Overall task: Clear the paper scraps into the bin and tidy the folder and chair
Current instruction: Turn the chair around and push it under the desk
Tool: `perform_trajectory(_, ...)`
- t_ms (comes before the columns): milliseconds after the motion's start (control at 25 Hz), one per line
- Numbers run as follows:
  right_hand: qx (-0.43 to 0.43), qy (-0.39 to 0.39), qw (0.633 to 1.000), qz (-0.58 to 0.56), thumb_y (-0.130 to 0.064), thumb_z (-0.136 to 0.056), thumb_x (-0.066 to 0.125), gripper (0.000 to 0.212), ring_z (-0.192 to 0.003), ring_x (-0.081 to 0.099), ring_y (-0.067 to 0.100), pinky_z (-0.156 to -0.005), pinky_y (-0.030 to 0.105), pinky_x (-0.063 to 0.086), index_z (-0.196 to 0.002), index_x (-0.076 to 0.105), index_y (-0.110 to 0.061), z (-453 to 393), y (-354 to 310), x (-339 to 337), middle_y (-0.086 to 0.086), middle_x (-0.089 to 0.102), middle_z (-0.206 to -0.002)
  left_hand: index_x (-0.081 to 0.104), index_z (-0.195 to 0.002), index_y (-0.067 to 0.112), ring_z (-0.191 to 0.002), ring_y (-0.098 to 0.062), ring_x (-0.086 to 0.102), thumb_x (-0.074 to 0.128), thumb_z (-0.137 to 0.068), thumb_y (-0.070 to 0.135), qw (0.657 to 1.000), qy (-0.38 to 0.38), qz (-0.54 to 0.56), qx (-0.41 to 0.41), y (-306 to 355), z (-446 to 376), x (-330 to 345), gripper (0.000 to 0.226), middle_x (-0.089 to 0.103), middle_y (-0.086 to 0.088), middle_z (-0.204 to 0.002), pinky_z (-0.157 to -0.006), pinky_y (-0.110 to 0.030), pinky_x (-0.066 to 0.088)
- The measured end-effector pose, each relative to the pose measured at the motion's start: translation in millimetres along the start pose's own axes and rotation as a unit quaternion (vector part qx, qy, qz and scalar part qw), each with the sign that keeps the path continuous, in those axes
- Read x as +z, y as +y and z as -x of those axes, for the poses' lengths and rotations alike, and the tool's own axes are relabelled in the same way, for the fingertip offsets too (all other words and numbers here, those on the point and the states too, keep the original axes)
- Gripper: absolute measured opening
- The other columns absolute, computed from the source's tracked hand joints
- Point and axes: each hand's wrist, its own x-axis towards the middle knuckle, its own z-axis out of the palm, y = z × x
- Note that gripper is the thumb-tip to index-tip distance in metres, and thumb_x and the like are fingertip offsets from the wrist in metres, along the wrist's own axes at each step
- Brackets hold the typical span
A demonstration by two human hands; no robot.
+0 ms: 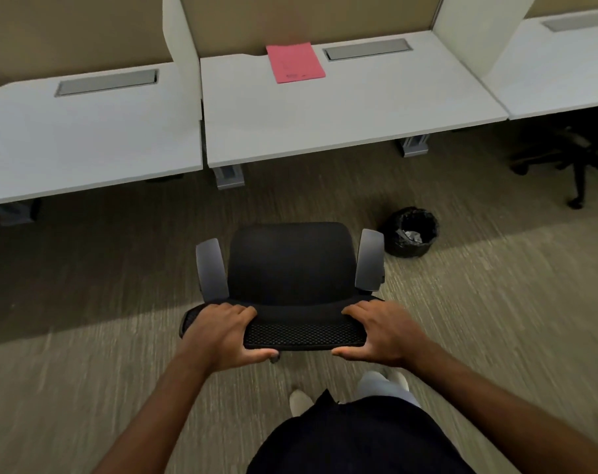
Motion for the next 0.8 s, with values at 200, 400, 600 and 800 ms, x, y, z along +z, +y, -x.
perform_trajectory(200, -0.017, -0.010, 1.000, 0.012, -0.105, -0.073, 0.027, 0.094, -0.092, 0.062, 0.010, -0.077, 0.030, 0.050, -0.130, 0.059, -0.036, -32.2, 34.7, -17.1, -0.011, 0.069, -0.111, 0.067, -0.110, 0.031, -0.078, -0.014, 0.067, 0.023, -0.071, 0.103, 1.000, 0.018, 0.007, -0.010, 4.7, -38.3, -2.0, 0.093, 0.073, 0.008, -0.093, -0.066, -0.032, 0.051)
perform_trajectory(400, -0.019, 0.039, 0.998, 0.039, -0.103, -0.075, 0.029, 0.086, -0.084, 0.063, 0.010, -0.068, 0.030, 0.045, -0.120, 0.061, -0.038, -69.6, 61.5, -26.6, -0.013, 0.069, -0.101, 0.065, -0.103, 0.029, -0.073, -0.015, 0.063, 0.020, -0.071, 0.104, 0.999, 0.031, 0.008, -0.015, 5.5, -87.8, -9.9, 0.093, 0.070, 0.007, -0.087, -0.061, -0.033, 0.046)
perform_trajectory(600, -0.016, 0.048, 0.998, 0.046, -0.104, -0.074, 0.028, 0.086, -0.084, 0.065, 0.012, -0.075, 0.036, 0.055, -0.119, 0.061, -0.038, -117.1, 94.6, -43.1, -0.013, 0.070, -0.098, 0.062, -0.090, 0.026, -0.062, -0.016, 0.058, 0.019, -0.074, 0.102, 0.998, 0.050, 0.004, -0.023, 1.7, -140.9, -19.1, 0.089, 0.064, 0.006, -0.075, -0.055, -0.033, 0.040)
perform_trajectory(800, -0.022, 0.063, 0.997, 0.051, -0.104, -0.074, 0.028, 0.086, -0.085, 0.067, 0.011, -0.074, 0.036, 0.055, -0.119, 0.061, -0.039, -168.1, 146.8, -66.2, -0.015, 0.070, -0.097, 0.063, -0.090, 0.025, -0.063, -0.017, 0.059, 0.017, -0.073, 0.102, 0.998, 0.059, 0.006, -0.038, -4.6, -211.6, -28.4, 0.092, 0.065, 0.006, -0.075, -0.056, -0.034, 0.044)
